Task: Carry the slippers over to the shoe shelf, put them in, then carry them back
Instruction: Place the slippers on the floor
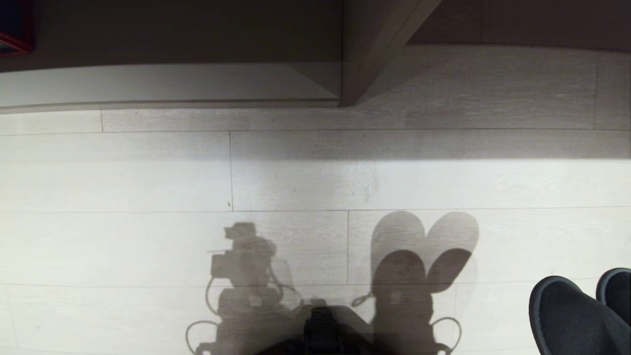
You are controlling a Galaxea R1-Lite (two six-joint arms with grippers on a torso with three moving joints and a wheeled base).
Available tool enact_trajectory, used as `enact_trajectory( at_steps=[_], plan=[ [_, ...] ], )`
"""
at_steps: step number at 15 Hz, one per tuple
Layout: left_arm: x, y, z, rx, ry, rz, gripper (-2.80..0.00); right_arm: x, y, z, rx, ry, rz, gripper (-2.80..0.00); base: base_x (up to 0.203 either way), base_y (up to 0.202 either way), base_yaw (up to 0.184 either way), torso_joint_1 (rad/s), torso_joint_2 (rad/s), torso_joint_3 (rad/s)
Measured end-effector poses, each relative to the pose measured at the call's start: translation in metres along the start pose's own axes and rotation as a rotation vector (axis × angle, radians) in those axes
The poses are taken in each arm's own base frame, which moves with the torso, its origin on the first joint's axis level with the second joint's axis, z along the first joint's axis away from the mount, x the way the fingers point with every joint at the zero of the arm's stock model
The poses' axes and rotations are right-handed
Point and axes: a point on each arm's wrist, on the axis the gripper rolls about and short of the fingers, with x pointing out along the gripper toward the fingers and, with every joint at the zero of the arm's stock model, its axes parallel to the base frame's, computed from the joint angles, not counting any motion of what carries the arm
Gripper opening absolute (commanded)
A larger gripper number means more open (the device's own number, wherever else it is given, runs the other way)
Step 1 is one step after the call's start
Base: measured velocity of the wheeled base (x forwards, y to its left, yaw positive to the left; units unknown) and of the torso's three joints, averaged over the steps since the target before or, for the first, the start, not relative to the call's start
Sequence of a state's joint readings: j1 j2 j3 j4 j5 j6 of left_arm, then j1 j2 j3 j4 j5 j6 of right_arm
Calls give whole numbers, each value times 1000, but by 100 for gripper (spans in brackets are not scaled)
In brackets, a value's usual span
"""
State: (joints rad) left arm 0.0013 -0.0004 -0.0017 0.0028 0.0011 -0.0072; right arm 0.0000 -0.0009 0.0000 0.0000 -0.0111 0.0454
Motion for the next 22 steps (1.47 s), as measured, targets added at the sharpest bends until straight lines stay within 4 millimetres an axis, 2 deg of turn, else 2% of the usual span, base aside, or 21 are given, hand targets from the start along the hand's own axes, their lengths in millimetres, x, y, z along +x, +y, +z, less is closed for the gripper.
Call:
enact_trajectory(
  at_steps=[4,6,9,11,13,15,18,22],
  plan=[
    [0,0,0,-1,-3,-1,-280,0,0,0,-7,2,6,-280,0,0,0,0,4,-173],
    [0,0,0,-2,-3,0,-280,-1,1,10,-9,-6,20,-280,0,0,0,1,2,-50],
    [0,0,0,-2,-2,0,-280,-2,4,61,-12,-66,41,-280,0,0,0,0,0,0],
    [0,0,0,-1,-4,0,-280,10,5,96,-23,-59,49,-280,0,0,0,0,0,0],
    [0,0,0,-2,-3,0,-280,38,7,123,-44,-37,59,-280,0,0,0,0,0,0],
    [0,0,0,-2,-3,0,-280,80,9,142,-72,-12,66,-280,0,0,0,0,0,0],
    [0,0,0,-2,-3,0,-280,149,11,156,-122,-23,73,-280,0,0,0,0,0,0],
    [0,0,0,-2,-3,0,-280,230,16,161,-153,-149,93,-280,0,0,0,0,0,0]
  ],
)
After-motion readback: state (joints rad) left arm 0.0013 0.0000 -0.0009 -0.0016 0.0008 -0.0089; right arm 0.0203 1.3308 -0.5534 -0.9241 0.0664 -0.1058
